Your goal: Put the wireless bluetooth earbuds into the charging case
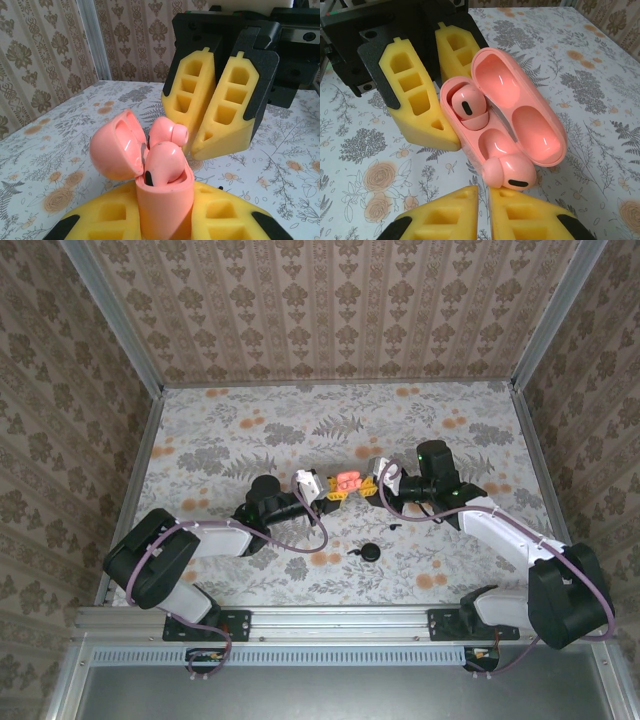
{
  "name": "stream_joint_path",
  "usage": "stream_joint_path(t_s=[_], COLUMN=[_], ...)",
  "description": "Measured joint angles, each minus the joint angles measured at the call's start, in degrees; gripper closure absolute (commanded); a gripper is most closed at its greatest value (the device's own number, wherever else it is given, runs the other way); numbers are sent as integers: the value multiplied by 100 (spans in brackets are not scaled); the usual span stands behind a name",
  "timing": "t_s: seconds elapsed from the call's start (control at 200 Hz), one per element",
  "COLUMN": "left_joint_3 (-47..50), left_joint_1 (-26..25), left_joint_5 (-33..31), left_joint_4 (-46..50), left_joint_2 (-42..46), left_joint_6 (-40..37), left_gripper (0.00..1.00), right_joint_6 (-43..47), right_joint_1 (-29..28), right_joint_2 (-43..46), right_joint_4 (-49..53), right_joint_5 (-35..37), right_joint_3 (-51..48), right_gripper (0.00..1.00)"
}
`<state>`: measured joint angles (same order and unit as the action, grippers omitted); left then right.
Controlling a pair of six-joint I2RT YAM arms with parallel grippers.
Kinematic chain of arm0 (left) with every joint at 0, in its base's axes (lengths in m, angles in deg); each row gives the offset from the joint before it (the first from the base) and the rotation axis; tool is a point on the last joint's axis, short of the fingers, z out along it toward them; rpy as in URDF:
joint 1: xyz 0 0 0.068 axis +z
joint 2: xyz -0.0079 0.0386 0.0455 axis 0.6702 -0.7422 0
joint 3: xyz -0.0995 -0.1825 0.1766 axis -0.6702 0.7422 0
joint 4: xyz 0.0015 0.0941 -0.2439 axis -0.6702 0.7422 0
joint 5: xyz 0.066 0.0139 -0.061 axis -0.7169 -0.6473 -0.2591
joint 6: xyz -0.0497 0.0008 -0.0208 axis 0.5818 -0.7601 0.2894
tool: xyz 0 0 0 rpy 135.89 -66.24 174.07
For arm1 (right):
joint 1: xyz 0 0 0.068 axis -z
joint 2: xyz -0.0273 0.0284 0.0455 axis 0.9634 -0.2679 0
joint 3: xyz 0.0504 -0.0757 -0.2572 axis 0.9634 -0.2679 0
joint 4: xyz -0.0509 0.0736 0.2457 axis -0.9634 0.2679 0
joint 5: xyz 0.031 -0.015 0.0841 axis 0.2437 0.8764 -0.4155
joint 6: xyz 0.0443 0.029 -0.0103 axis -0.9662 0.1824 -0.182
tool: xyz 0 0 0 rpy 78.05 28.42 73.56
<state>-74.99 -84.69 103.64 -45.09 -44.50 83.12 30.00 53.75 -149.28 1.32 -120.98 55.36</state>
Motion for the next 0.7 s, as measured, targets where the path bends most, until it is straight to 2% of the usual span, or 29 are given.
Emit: stream_joint_path(t_s=[0.7], left_joint_3=[0], left_joint_1=[28], left_joint_5=[-42], left_joint_4=[44], left_joint_2=[0], left_joint_6=[-2], left_gripper=[86], right_joint_6=[46], right_joint_1=[-175], right_joint_2=[-63], right_joint_4=[61], right_joint_5=[-33], right_joint_3=[225], right_gripper=[84])
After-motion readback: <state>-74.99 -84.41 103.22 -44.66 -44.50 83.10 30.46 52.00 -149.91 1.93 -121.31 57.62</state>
